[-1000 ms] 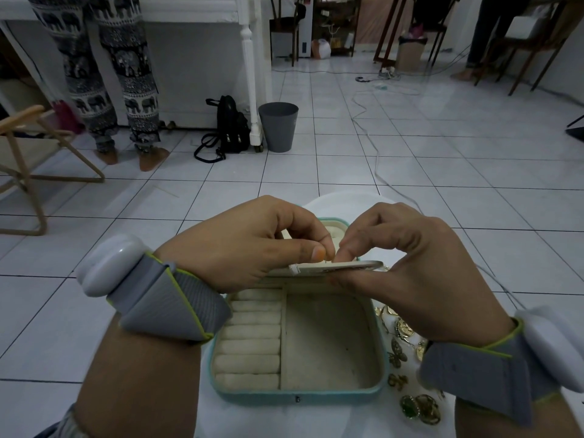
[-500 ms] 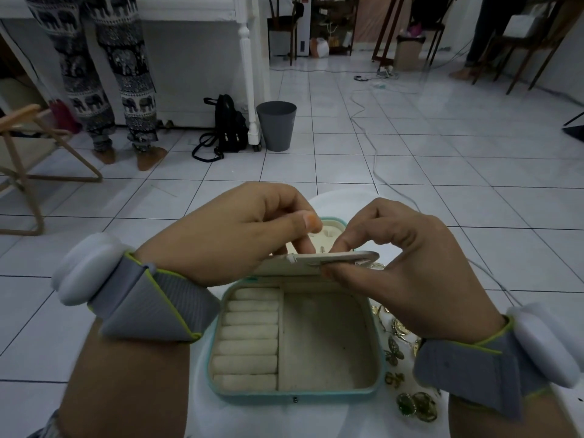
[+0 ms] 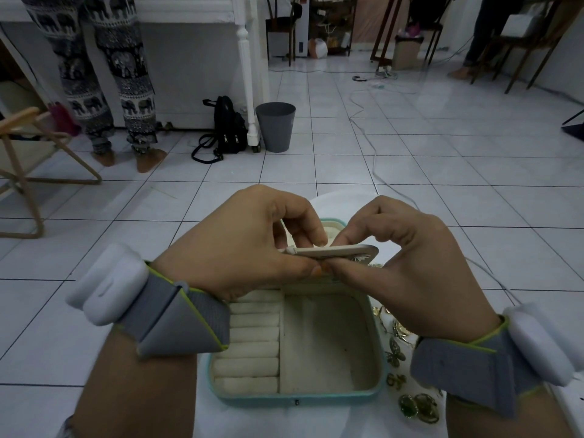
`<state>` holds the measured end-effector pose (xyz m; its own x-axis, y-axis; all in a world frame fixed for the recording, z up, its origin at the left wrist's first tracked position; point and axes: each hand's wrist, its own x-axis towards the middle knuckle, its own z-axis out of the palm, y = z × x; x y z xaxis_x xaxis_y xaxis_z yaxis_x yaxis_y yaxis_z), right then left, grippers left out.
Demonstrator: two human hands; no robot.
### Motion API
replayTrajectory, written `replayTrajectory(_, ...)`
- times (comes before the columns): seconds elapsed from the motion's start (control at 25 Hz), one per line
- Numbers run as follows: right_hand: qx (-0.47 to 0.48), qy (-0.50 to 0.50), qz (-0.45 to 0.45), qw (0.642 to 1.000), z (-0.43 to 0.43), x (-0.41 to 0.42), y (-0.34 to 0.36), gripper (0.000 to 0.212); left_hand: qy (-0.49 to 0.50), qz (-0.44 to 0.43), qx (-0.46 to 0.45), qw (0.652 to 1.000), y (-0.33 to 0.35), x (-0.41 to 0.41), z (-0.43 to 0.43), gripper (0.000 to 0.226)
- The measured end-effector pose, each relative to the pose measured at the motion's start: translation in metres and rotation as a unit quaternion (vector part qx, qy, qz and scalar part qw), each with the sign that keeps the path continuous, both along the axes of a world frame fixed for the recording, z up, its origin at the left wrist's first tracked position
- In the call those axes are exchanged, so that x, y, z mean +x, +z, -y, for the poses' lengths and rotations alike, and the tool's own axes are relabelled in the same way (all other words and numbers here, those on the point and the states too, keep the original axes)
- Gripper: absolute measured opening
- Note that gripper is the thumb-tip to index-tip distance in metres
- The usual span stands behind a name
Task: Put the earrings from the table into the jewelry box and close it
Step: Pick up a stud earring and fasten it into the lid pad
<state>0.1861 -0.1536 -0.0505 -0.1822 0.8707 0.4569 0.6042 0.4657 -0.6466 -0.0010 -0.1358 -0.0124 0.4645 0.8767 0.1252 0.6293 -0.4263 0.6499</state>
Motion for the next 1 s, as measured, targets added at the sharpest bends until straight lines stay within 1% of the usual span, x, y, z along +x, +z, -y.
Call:
replayTrajectory(0.36, 0.006, -0.002, -0.005, 1.000, 0.0001, 0.0004, -0.0009, 0.018, -0.013, 0.011, 0.002, 1.000, 0.0025, 0.0003, 0.0014, 0.016)
replayTrajectory(0.56, 0.004, -0.006, -0.011, 1.000, -0.0020, 0.0002, -0.0012, 0.022, 0.009, 0.019, 0.005, 1.000, 0.0022, -0.0006, -0.0001, 0.017)
replayTrajectory(0.8, -0.002, 0.002, -0.020, 1.000, -0.0029, -0.0007, -0.0026, 0.019, 0.003, 0.028, 0.019, 0.999, 0.0020, -0.0010, -0.0003, 0.016)
replayTrajectory(1.0, 0.000, 0.000, -0.026, 1.000, -0.0029, -0.0022, -0.0025, 0.011, 0.004, 0.040, 0.015, 0.999, 0.0018, -0.0008, -0.0016, 0.016)
